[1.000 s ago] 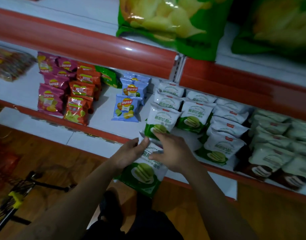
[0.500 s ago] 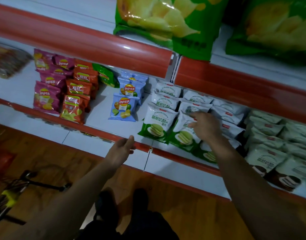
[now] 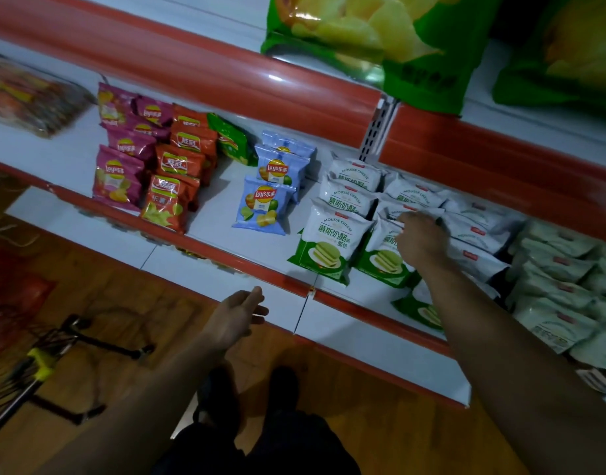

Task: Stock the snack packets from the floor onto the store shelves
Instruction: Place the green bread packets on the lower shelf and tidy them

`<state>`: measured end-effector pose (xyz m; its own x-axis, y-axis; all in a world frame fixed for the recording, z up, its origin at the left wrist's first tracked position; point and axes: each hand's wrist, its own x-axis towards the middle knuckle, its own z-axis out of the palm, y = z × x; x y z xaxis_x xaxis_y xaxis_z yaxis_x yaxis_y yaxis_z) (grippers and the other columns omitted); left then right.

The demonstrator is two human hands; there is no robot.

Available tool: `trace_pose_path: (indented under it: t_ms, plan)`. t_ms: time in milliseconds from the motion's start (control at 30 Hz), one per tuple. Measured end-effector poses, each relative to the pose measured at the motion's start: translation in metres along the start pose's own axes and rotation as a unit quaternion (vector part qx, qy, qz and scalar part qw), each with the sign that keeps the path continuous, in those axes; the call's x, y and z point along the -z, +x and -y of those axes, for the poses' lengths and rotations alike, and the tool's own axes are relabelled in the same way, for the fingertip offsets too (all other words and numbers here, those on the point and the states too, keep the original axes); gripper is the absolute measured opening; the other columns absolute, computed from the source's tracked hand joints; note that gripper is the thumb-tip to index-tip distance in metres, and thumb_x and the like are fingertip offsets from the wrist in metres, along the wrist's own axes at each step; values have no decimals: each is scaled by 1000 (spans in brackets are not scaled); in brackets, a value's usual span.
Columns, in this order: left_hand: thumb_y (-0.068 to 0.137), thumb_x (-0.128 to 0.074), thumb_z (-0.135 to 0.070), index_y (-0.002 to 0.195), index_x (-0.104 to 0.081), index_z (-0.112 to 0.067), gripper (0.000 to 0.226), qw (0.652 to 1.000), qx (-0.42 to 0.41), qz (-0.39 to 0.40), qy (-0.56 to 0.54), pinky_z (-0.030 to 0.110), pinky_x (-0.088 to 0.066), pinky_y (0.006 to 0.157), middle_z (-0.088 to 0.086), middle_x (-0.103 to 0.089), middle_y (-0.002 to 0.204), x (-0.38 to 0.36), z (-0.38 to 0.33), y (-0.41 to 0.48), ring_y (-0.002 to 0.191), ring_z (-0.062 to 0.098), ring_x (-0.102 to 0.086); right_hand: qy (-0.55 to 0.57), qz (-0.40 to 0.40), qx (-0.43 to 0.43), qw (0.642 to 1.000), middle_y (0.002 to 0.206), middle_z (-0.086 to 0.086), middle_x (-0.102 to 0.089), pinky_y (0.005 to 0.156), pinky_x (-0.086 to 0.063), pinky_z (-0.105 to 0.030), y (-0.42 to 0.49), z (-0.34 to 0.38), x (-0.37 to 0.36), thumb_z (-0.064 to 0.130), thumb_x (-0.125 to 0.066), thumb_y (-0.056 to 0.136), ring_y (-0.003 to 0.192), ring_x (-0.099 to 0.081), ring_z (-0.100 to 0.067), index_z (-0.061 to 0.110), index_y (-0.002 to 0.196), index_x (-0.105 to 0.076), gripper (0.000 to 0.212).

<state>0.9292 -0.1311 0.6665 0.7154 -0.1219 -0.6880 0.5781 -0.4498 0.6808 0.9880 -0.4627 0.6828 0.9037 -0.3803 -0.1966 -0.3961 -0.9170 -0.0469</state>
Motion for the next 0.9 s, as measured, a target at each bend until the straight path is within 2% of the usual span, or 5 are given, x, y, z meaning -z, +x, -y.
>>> trace_pose_path:
  t_ms: [233,467,567,733,900]
  plan:
    - [103,-35,-50,128,-56,-13,49,1000,4,7,-22,44,-52,101,5,-66,123,-6,-10,2,110,25,-65,11,-87,-26,996,146,-18,-39,117,-18,-50,-35,11,-28,19,-66,79,137,-30,-36,8,141,-39,69]
    - [104,-44,-43,133,-53,-14,42,998,1,-2,-59,37,-54,94,5,-64,123,2,-23,12,110,23,-64,89,-143,32,985,145,-23,-39,112,-23,-56,-94,61,-52,22,-74,75,136,-29,-42,6,132,-52,62]
    - [105,-46,-37,134,-53,-13,38,998,-6,-18,-65,39,-56,94,7,-63,127,15,-28,21,112,25,-63,158,-82,50,983,146,-19,-40,110,-30,-49,-108,94,-51,21,-70,81,136,-33,-37,6,135,-49,59]
    - [106,-46,-28,137,-54,-12,36,993,3,-43,-107,35,-55,85,7,-59,128,41,-44,50,110,25,-61,340,78,44,936,134,-11,-51,97,-44,-34,-101,162,-36,18,-61,89,126,-47,-26,9,135,-48,48]
    - [102,-52,-24,131,-56,-8,33,979,1,-51,-199,35,-54,75,9,-58,112,58,-63,101,101,26,-61,426,188,-62,883,116,-6,-60,95,-51,-46,-50,208,-32,13,-53,89,111,-59,-30,9,128,-56,39]
